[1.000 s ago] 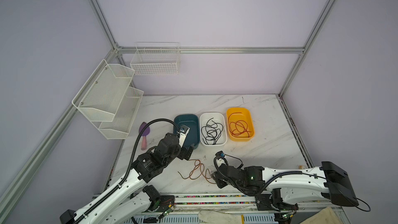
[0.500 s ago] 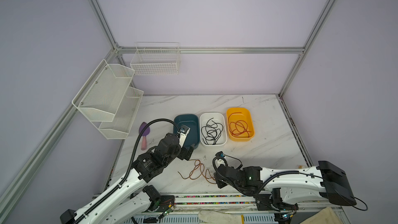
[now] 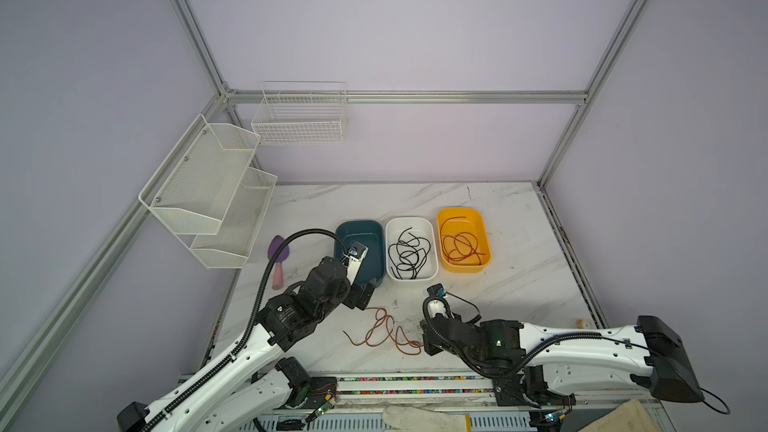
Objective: Untangle the cables
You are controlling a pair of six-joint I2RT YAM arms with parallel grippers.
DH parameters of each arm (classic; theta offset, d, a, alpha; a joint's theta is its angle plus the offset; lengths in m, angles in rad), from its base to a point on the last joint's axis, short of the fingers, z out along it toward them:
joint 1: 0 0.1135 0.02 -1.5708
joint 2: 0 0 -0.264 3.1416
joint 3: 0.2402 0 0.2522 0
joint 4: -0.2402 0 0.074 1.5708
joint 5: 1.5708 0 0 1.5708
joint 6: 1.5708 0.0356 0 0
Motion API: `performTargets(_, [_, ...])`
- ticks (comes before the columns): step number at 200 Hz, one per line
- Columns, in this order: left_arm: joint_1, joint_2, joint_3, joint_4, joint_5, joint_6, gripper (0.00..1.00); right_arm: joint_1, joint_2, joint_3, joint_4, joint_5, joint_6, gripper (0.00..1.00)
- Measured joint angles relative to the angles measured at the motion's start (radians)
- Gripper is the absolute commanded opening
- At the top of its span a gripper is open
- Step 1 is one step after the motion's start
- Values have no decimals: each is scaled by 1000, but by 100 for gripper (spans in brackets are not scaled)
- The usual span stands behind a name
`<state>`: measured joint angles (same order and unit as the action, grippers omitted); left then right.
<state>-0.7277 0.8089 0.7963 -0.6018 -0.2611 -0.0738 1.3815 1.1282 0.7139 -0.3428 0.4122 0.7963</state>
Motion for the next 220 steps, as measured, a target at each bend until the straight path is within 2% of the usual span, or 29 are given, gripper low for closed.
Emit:
performTargets(60, [0, -4, 0, 0, 67, 8, 100, 0, -62, 107, -1, 175, -95, 0])
performTargets(120, [0, -48, 0, 10, 180, 8, 100, -22, -144, 176, 2, 222, -216, 0])
performTargets(160, [0, -64, 0, 22, 230, -25, 100, -55, -204, 221, 21, 169, -296, 0])
performTargets(220, [0, -116, 0, 135, 347, -228, 100, -142, -229, 245, 55, -24, -352, 0])
